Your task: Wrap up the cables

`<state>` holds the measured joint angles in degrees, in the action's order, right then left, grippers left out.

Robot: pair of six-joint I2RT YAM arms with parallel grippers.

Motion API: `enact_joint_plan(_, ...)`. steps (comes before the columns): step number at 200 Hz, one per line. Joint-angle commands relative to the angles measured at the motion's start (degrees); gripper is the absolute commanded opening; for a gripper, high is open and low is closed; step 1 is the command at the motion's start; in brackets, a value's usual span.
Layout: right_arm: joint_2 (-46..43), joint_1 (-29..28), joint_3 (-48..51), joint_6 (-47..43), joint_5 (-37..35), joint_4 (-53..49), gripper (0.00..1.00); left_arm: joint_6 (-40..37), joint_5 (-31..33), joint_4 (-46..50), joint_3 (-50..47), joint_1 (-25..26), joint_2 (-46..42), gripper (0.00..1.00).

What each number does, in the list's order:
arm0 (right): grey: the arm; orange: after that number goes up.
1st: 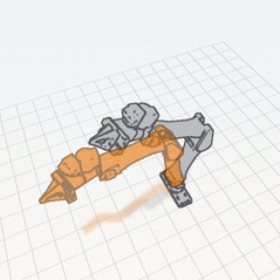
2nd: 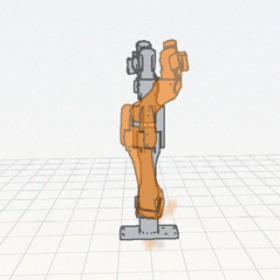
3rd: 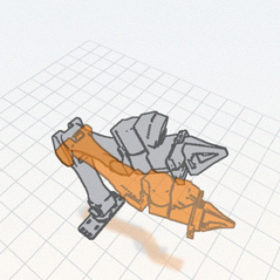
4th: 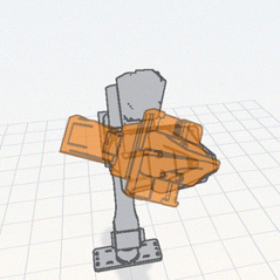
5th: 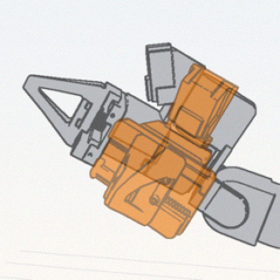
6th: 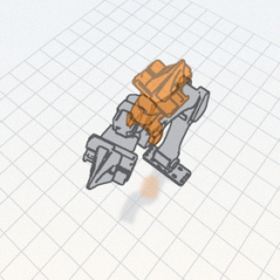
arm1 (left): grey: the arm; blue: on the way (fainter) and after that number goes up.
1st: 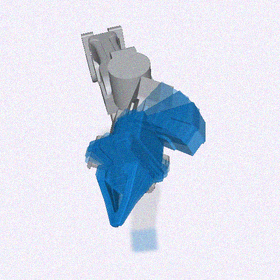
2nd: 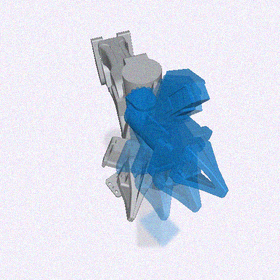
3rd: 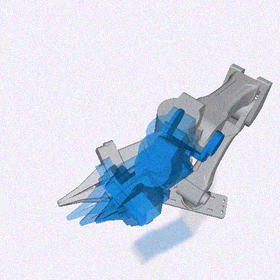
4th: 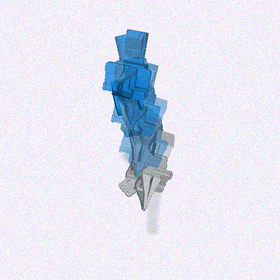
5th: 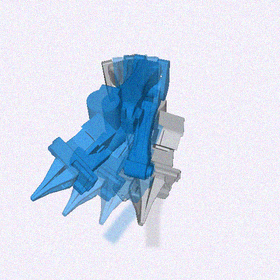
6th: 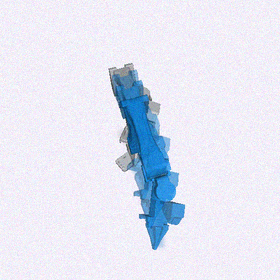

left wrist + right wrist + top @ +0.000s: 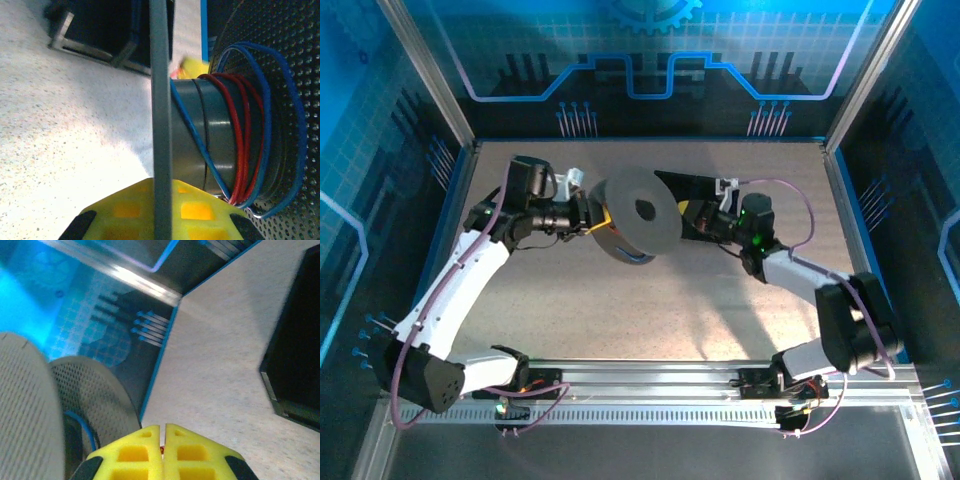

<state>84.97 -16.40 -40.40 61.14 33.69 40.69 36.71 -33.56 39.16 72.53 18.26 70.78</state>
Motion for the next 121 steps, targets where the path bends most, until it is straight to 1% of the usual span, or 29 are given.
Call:
enact_joint_plan(1, 5.5, 3.8, -5.0, 6.3, 11.2, 8.7, 0.0, -10.3, -6.4, 4.0, 4.5, 4.1, -2.1, 0.0)
enact_joint_plan(20, 9.1, 5.3, -8.4, 10.8, 16.7, 15.1, 0.0, -15.0, -2.0, 8.8, 6.1, 6.1, -1.6, 0.0)
enact_joint_plan(33, 9.7, 5.7, -9.7, 11.5, 19.0, 16.3, 0.0, -17.9, 0.5, 11.4, 6.8, 7.0, -1.2, 0.0)
enact_joint_plan(50, 9.7, 5.9, -13.6, 8.4, 22.4, 11.4, 0.0, -21.8, 4.8, 14.4, 8.0, 9.5, -0.3, 0.0)
enact_joint_plan(64, 9.5, 5.8, -16.9, 3.6, 25.5, 4.3, 0.0, -25.7, 11.3, 17.7, 9.8, 13.2, 1.3, 0.0)
enact_joint_plan(77, 8.4, 5.3, -19.9, -4.0, 28.3, -5.8, 0.0, -28.7, 17.5, 20.6, 11.3, 16.0, 2.9, 0.0)
enact_joint_plan(87, 6.8, 5.2, -22.4, -12.6, 28.9, -16.3, 0.0, -30.8, 22.4, 22.2, 12.0, 17.7, 3.9, 0.0)
enact_joint_plan(93, 5.7, 5.0, -23.9, -18.9, 28.9, -24.9, 0.0, -32.2, 24.5, 22.4, 12.0, 18.3, 4.1, 0.0)
enact_joint_plan(103, 4.2, 4.8, -27.1, -29.7, 27.7, -38.7, 0.0, -34.2, 27.2, 21.9, 11.4, 19.3, 3.7, 0.0)
enact_joint_plan(104, 4.0, 4.7, -27.8, -31.3, 27.5, -41.2, 0.0, -34.5, 27.4, 21.8, 11.4, 19.4, 3.6, 0.0)
enact_joint_plan(105, 4.0, 4.7, -27.8, -31.3, 27.5, -41.2, 0.0, -34.7, 27.6, 21.7, 11.4, 19.5, 3.6, 0.0)
enact_joint_plan(107, 3.7, 4.5, -28.9, -35.0, 27.1, -45.0, 0.0, -35.0, 27.9, 21.5, 11.3, 19.6, 3.5, 0.0)
enact_joint_plan(109, 3.6, 4.4, -29.5, -36.9, 26.7, -47.5, 0.0, -35.4, 28.0, 21.2, 11.1, 19.7, 3.3, 0.0)
enact_joint_plan(121, 2.7, 3.4, -32.6, -48.5, 25.0, -58.8, 0.0, -37.6, 29.8, 19.3, 10.4, 20.4, 2.4, 0.0)
